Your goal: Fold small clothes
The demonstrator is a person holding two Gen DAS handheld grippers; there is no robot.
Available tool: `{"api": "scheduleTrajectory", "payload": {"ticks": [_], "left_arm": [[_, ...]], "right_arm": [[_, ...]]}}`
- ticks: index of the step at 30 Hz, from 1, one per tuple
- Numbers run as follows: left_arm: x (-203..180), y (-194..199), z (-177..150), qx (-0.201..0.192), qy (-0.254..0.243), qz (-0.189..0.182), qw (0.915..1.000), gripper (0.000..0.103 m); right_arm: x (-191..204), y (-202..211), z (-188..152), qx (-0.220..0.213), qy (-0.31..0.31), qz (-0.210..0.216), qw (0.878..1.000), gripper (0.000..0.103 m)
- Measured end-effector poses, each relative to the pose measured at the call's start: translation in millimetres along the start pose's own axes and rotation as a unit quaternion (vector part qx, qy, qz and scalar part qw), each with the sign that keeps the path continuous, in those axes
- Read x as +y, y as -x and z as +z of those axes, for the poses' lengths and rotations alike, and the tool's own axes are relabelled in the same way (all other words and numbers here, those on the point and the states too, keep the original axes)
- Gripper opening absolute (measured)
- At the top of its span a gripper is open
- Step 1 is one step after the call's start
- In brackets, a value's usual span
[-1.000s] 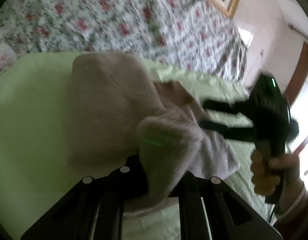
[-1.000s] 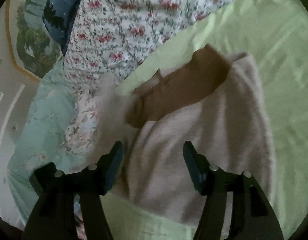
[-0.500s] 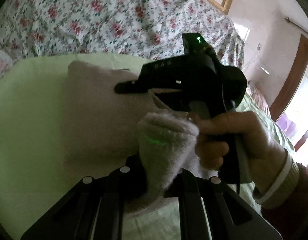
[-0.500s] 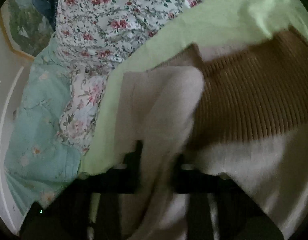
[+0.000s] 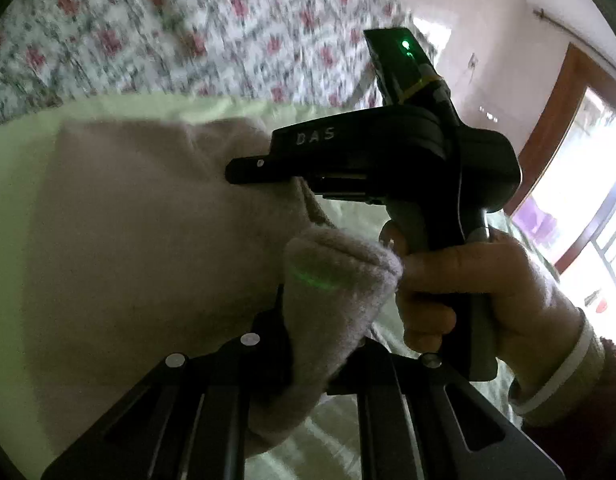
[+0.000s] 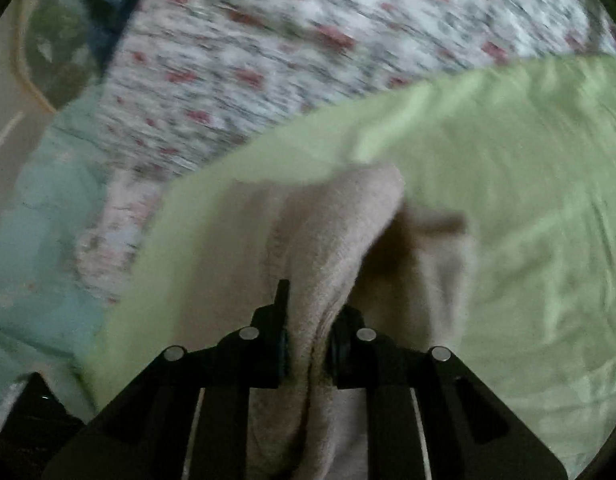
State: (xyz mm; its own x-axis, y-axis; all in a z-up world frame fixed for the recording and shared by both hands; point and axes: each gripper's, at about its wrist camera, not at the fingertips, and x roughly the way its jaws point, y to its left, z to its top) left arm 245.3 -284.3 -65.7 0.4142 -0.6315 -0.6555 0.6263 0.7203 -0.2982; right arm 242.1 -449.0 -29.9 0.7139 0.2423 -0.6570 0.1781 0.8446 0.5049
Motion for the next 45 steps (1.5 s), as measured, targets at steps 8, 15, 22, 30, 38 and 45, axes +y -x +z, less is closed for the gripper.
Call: {"api": "scheduleTrajectory", "payload": {"ticks": [8,15,22,30,38,45], "left_arm": [[2,-21,0,0.018,0.005,-0.005,0.9998,0.011],[7,1,-12,0.040,0.017,-0.039,0.9983,0.062],[42,71,-25,0.005,0.052,-0.026,0.9983,0.086],[123,79,-13,0.007,0.136,0.009,0.9907,0.087],[174,20,10,0.050,0.194,-0.036,0.9790,0.087],[171,-14,20,0.063,0.165,-0.045,0.9833,0.070]], "right_arm": [[-24,4,-7,-0.017,-0.002,-0.007,1.000,0.017],[-24,10,-17,-0.022,0.011,-0.073,0.997,0.032],[-35,58,-38,-0.061,-0.038,-0.063,0.995,0.074],[-36,49,-61,-0.031,-0.071,-0.014,0.997,0.079],[-45,23,-55,-0.014,-0.087,0.009,0.996,0.079],[-48,-4,-46,0.015,-0.079,0.016,0.997,0.059]]}}
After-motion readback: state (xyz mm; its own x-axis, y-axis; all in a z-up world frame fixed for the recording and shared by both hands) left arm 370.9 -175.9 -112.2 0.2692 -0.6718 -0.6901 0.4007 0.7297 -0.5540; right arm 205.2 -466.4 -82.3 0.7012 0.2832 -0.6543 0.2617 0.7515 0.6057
